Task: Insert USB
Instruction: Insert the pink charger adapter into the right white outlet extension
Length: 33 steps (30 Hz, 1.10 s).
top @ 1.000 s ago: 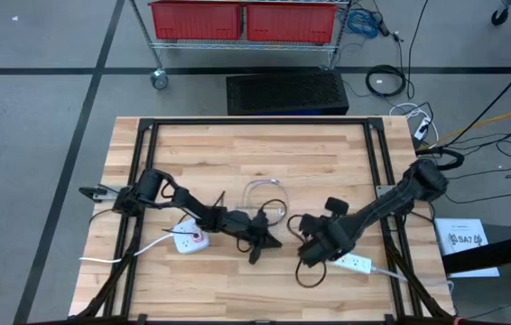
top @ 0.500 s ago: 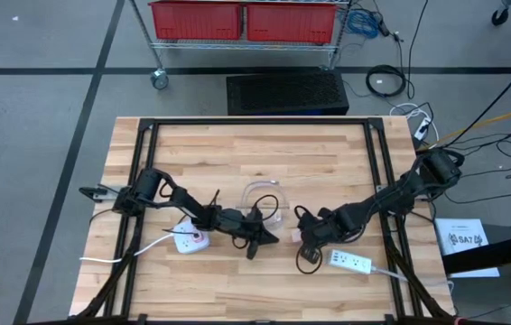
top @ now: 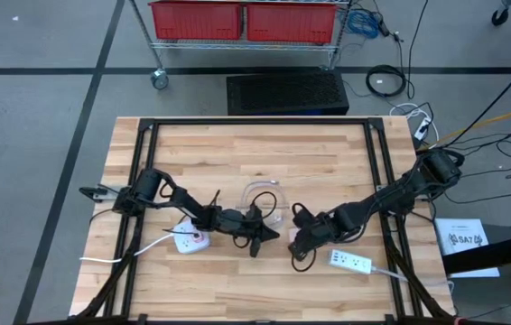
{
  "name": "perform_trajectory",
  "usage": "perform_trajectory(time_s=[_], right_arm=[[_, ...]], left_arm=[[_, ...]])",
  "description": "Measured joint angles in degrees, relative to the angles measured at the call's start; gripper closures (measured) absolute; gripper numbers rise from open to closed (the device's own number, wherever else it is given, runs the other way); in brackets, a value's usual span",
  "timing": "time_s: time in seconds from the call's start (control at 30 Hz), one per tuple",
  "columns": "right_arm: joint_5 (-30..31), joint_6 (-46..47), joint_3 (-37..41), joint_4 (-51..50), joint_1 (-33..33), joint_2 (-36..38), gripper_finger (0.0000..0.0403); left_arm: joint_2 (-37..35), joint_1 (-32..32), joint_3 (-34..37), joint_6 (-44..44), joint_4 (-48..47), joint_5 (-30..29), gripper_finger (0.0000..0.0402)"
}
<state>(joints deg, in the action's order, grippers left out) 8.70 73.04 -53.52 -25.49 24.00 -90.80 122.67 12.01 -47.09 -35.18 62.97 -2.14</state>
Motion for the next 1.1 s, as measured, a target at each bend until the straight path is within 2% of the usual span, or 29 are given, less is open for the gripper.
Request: perform_trajectory(time_s=[0.23,0.33,0.47,0.6,0.77,0.97,1.1], right_arm=[[3.66,6.09,0.00,-1.17,0.22,-2.06,0.0169],[3.25,7.18,-0.02,-0.67,0.25,-5.10,0.0143],[3.48,7.34,-0.16,0.55,-0.02,-8.68,0.0130],[3.83,6.31,-0.26,0.99,-0.28,-9.77,0.0151],[6.87,1.24,-1.20,1.04,0.25,-9.84,0.0244],[13.85,-6.97,-2.76,1.73,0.57,-10.14,0.0245],[21.11,-13.73,-4.47,1.61,2.23,-10.12,0.0245]], left_arm=[[0.15,-0.34,2.04,0.71,4.47,-1.59,0.0400],[0.13,-0.66,2.51,0.50,5.24,-1.69,0.0400],[0.13,-0.70,2.51,0.44,5.34,-1.76,0.0400],[0.15,-0.77,2.51,-0.11,5.46,-1.78,0.0400],[0.13,-0.94,2.49,-0.56,5.59,-1.52,0.0400],[0.13,-2.35,2.47,-3.64,6.88,3.05,0.0400],[0.24,-4.16,2.53,-7.36,9.95,11.04,0.0400]])
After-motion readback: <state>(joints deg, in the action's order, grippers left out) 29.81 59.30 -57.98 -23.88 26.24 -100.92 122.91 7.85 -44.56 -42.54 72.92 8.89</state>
